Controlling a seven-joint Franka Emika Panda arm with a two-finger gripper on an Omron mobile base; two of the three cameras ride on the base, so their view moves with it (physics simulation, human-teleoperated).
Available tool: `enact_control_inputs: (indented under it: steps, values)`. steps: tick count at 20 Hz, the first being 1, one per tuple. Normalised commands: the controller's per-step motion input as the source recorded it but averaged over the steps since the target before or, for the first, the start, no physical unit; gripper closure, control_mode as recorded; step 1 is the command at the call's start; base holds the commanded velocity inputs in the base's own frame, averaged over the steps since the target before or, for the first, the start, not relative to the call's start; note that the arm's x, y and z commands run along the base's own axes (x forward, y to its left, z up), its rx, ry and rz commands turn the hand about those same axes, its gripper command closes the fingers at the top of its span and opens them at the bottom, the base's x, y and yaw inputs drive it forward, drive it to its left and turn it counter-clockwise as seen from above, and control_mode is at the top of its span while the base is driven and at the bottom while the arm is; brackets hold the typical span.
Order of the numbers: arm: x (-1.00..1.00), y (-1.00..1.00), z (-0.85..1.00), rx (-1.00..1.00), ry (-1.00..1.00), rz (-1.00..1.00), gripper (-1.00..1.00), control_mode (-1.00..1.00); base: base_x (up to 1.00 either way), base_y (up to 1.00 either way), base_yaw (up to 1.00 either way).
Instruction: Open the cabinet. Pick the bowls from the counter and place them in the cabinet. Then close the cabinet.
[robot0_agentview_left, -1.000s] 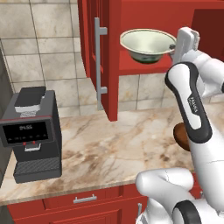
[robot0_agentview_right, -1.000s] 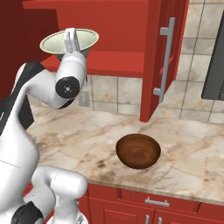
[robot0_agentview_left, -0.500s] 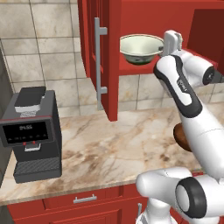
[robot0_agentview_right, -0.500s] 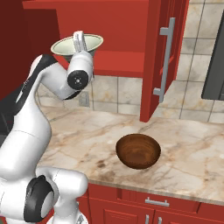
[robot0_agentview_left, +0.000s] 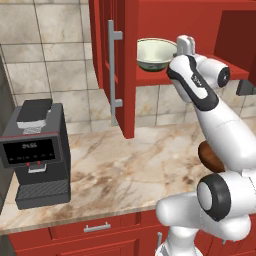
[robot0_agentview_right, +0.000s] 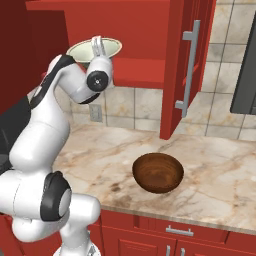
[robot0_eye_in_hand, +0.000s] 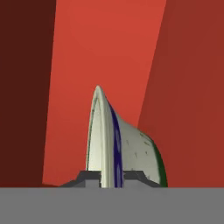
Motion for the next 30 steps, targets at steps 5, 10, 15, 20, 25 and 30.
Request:
enact_control_inputs:
  steps: [5,10,15,20,25,30]
  values:
    - [0.54,0.01,-0.03,0.0,0.05,0.0,1.0,-1.0,0.0,0.0,0.0]
    - [0.2,0.01,0.0,0.0,0.03,0.0,-1.0,-1.0,0.0,0.0,0.0]
    - [0.0,0.0,0.01,0.0,0.01,0.0,-1.0,-1.0,0.0,0.0,0.0]
    - [-0.14,0.0,0.21,0.0,0.0,0.0,-1.0,-1.0,0.0,0.0,0.0]
    - [-0.7,-0.13,0.33,0.0,0.0,0.0,-1.0,-1.0,0.0,0.0,0.0]
    - [-0.99,-0.45,0.19,-0.03,0.02,0.0,-1.0,-1.0,0.0,0.0,0.0]
